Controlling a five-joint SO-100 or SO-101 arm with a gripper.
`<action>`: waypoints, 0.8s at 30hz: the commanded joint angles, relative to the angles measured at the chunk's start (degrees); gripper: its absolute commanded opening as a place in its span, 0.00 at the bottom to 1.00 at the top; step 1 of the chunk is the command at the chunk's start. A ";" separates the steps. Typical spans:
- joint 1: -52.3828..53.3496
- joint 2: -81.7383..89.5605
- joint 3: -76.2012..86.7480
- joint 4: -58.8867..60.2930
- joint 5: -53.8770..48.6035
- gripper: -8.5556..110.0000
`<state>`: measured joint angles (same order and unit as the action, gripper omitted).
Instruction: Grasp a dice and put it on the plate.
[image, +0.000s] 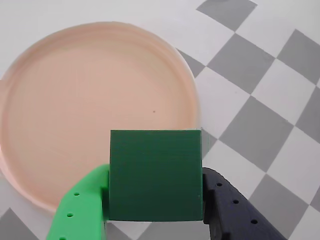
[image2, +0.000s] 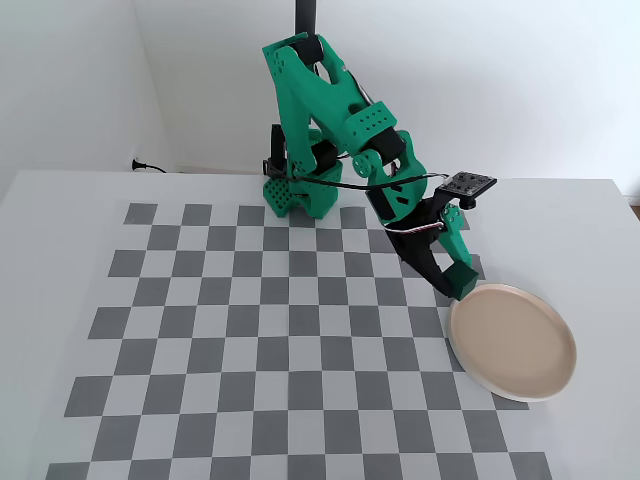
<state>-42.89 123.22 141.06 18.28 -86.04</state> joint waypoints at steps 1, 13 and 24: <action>-1.41 -3.43 -8.88 -0.62 0.79 0.04; -5.01 -22.15 -24.35 -1.58 1.41 0.04; -6.77 -40.78 -41.31 -1.14 2.64 0.08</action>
<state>-49.31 84.02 108.81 18.28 -83.67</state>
